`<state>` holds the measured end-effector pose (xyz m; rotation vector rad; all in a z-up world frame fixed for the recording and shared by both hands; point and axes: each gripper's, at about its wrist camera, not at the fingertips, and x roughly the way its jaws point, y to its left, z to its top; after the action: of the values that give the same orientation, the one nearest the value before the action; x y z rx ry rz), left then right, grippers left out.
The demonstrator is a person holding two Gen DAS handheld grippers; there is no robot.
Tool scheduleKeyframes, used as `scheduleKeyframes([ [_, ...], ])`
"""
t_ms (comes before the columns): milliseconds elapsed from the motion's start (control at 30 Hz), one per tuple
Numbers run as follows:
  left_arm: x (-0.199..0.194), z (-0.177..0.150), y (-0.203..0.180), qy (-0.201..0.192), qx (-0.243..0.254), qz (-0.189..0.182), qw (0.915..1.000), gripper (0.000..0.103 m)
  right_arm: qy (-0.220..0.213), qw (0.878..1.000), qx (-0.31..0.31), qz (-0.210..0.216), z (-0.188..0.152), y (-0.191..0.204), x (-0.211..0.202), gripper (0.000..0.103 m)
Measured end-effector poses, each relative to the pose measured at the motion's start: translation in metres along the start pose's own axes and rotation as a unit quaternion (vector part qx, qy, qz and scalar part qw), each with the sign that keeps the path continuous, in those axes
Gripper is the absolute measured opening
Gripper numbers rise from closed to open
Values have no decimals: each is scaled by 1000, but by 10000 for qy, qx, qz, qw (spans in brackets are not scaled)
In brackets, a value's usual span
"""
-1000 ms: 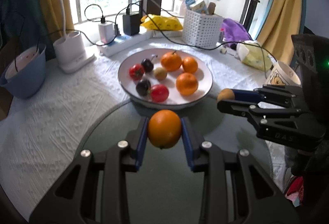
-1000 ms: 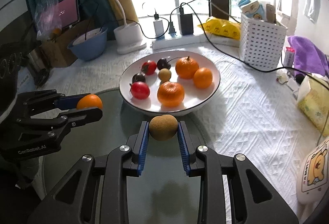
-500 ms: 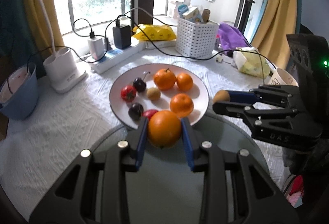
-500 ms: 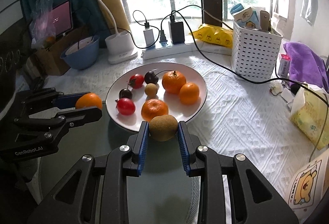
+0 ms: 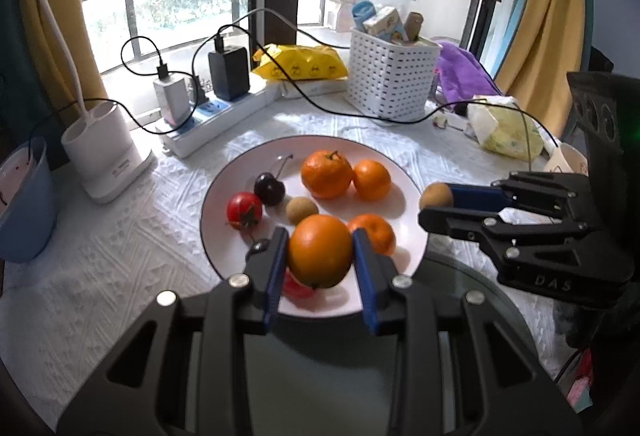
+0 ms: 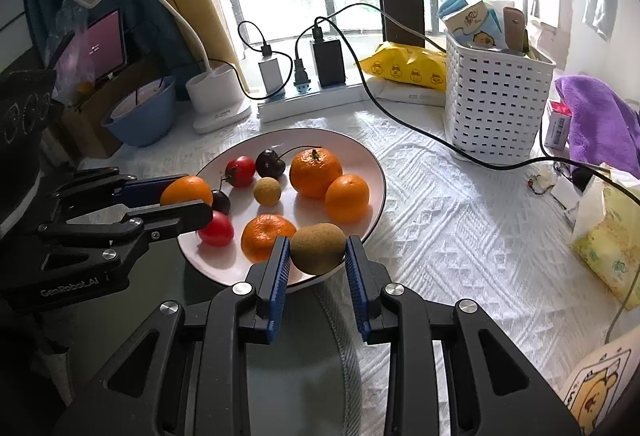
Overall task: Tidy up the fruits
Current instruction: 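Carry the orange and kiwi onto the white plate and open both tools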
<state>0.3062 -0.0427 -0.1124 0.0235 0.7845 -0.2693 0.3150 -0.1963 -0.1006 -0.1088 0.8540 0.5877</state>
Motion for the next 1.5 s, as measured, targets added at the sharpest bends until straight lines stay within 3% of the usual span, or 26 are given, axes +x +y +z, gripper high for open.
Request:
scheduleKeyframes([
  [433,35,11,2,247,-1,-33,9997,33,75,10000,-39,6,12,-10,20,30],
  [833,44,12,6,418,-90,-7,9991,34,118,9999,-112,43,14,-6,30,30],
  [1067,38,11,5,343,-105,-53,9993,36,103,9998,-142,11,15,-2,28,30],
  [1200,30,11,5,282,-162,-117,9994,43,84,9999,-144,-3,15,0,25,30],
  [1500,9,6,5,139,-208,-66,9997,43,-14,9998,-200,-48,13,10,10,30],
])
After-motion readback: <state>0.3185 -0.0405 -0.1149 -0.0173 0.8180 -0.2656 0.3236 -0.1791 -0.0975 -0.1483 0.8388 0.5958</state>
